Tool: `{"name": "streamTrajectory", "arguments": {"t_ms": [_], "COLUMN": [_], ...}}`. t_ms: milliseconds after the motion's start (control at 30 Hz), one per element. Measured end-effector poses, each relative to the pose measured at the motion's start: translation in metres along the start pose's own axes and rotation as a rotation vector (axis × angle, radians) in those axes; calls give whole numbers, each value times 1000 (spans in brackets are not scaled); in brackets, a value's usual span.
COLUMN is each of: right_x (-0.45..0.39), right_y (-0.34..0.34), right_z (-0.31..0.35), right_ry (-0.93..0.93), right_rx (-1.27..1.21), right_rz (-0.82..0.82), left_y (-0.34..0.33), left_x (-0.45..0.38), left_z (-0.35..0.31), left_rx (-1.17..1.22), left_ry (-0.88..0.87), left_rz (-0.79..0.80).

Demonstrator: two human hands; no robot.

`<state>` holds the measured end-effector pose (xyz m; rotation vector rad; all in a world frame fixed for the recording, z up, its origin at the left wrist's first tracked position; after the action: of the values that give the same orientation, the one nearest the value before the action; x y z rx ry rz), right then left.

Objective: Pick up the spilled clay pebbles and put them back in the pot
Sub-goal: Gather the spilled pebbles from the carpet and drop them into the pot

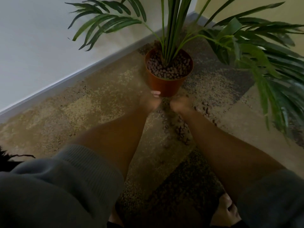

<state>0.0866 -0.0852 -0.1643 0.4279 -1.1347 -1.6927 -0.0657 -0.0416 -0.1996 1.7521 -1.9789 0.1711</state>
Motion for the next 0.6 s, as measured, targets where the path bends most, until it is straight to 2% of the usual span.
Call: {"name": "streamTrajectory", "arguments": {"t_ms": [100, 233, 300, 433, 600], "right_x": [-7, -19, -25, -33, -31], "right_y": [-14, -32, -40, -52, -51], "right_z": [0, 3, -1, -9, -10], "right_ry": [67, 138, 154, 193, 195], "right_rx": [150, 253, 307, 339, 229], "right_rz": [47, 82, 104, 155, 117], "left_y": [-15, -41, -53, -59, -50], "left_x": [-10, -13, -11, -13, -13], "left_z": [8, 10, 5, 12, 13], "left_rx": [-104, -638, -813, -848, -815], "left_ry": [-48, -166, -259, -254, -257], "left_rz": [38, 112, 135, 126, 32]}}
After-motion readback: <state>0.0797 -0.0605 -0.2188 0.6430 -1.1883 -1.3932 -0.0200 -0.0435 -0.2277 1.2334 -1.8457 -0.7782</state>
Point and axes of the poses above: each hand's wrist, its own x-axis away from the middle knuckle, its own y-axis out of the back of the hand, z = x × y, the point moved 10 cm from there along -x, towards the middle knuckle, and after that the axes turned 9 degrees about -z, right-handed, at the moved point
